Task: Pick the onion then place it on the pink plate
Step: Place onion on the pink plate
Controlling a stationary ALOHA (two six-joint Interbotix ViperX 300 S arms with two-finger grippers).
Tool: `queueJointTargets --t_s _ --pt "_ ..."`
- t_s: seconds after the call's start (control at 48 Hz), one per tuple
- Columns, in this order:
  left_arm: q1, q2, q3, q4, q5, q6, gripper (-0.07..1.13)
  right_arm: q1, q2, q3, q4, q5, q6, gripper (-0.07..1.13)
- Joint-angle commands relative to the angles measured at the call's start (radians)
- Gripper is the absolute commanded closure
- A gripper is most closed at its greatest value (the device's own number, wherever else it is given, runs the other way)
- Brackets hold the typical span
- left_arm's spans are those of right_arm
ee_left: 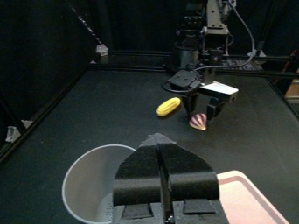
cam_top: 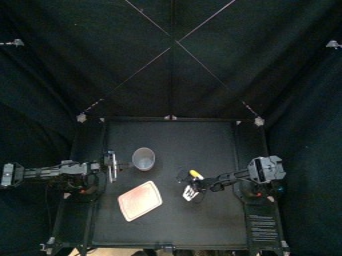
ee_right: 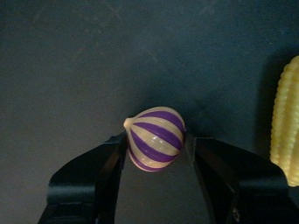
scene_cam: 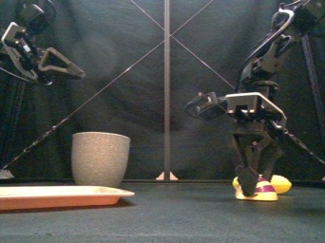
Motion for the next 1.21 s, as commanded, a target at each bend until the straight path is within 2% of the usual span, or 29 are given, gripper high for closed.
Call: queueJointTargets --t_s 0.021,0.25,0.5,0.625,0.938,1.208 --pt "0.002 0.000 -0.014 0.002 -0.002 0.002 0.93 0.003 -0.005 -0.011 0.002 -0.002 0.000 0.33" --pt "0.002 0.000 -0.015 0.000 0.005 0.000 0.93 0.009 -0.014 -0.081 -0.002 -0.002 -0.005 0.37" --pt "0.002 -0.002 -0.017 0.000 0.005 0.002 0.93 0.029 0.008 -0.273 -0.046 -0.006 -0.020 0.37" --pt "0.002 -0.002 -0.018 0.002 0.005 0.002 0.93 0.031 0.071 -0.385 -0.063 -0.040 -0.018 0.36" --pt "0.021 -0.002 -0.017 -0.002 0.005 0.000 0.93 0.035 0.288 -0.630 -0.037 -0.143 -0.020 0.37" --pt "0.021 -0.003 -0.017 0.000 0.005 0.000 0.93 0.057 0.370 -0.730 -0.040 -0.143 -0.021 0.34"
